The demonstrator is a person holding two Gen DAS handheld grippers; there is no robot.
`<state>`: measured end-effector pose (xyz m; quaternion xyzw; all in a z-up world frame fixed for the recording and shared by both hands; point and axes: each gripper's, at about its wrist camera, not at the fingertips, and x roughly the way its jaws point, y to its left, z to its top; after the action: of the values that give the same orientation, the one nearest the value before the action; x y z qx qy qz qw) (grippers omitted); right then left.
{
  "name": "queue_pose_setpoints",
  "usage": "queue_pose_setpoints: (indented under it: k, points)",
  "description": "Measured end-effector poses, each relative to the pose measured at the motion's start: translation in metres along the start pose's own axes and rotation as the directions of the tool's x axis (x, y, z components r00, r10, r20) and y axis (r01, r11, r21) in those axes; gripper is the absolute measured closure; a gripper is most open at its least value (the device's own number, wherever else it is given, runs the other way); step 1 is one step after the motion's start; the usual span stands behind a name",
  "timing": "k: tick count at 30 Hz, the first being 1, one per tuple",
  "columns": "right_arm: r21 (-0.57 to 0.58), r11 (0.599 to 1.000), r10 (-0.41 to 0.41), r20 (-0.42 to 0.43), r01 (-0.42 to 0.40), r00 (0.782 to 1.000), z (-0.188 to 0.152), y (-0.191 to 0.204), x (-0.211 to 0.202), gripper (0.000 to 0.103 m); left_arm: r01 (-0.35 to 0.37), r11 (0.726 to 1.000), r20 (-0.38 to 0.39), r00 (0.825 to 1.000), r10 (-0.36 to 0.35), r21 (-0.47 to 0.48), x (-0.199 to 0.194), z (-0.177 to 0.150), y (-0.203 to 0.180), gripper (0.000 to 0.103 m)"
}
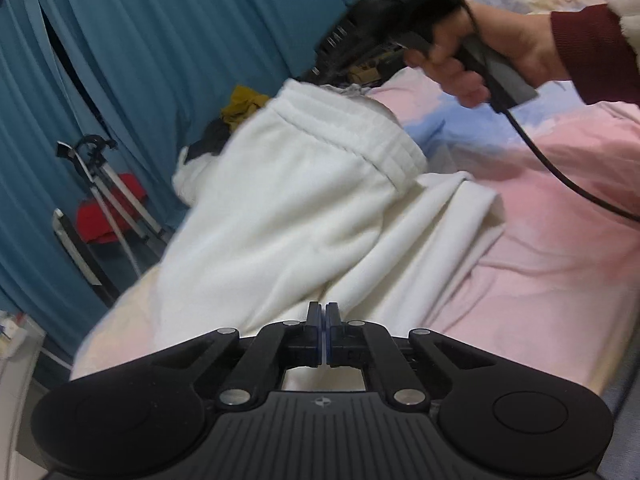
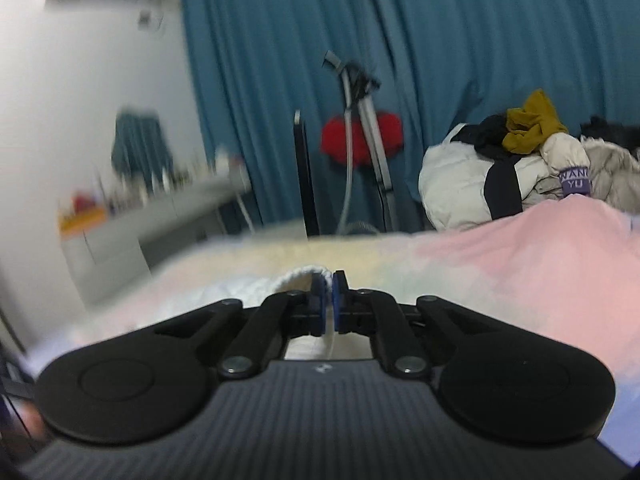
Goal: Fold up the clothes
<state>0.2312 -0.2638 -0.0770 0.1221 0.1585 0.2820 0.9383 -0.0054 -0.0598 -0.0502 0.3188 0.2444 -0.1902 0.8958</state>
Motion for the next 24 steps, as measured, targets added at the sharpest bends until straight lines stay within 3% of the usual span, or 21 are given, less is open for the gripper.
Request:
queue_pose_setpoints:
  k: [3,5,7,11,14,18,20,22,24]
  points:
    - [0.134,0.985,-0.104,-0.018,0.105,0.994,0.004,-0.014,0.008,0.1,0.031,0.999,-0.006,0.999,-0.031,-0.019,-0.002,-0.001,0.001,0.103]
    - [0.258,0.941,-0.217,-0.039,0.219,0.975,0.0,-0.034,0.011,0.1,0.04,0.999,-0.009,0.999,-0.041,-0.023,-0.002,-0.002,0.001,0.103]
    - [0.352,0.897,-0.259,-0.071,0.267,0.963,-0.008,-0.056,0.011,0.1,0.031,0.999,-0.015,0.999,-0.032,-0.035,0.0,-0.003,0.003,0.103]
    - [0.398,0.88,-0.25,-0.08,0.261,0.965,-0.013,-0.077,-0.003,0.1,0.006,0.998,-0.016,1.0,-0.006,-0.058,0.0,-0.005,0.006,0.091]
    - [0.418,0.889,-0.177,-0.057,0.184,0.983,-0.007,-0.077,-0.02,0.097,-0.032,0.999,-0.01,0.999,0.031,-0.033,0.001,-0.005,0.005,0.065]
    - [0.467,0.882,-0.027,-0.08,0.062,0.996,-0.01,-0.065,-0.036,0.096,-0.032,0.999,-0.018,0.999,0.032,-0.016,0.006,-0.003,0.002,0.062]
    - [0.466,0.881,-0.018,-0.132,0.078,0.991,-0.014,-0.051,-0.041,0.095,-0.011,0.999,-0.009,1.0,0.01,-0.039,0.006,-0.002,0.004,0.061]
    - [0.501,0.855,-0.05,-0.175,0.132,0.983,-0.023,-0.039,-0.047,0.095,0.022,0.996,0.012,1.0,-0.021,-0.085,0.002,0.001,0.011,0.056]
    - [0.554,0.822,-0.03,-0.187,0.13,0.982,-0.032,-0.029,-0.053,0.095,0.068,0.985,0.05,0.997,-0.061,-0.158,-0.005,0.005,0.021,0.051]
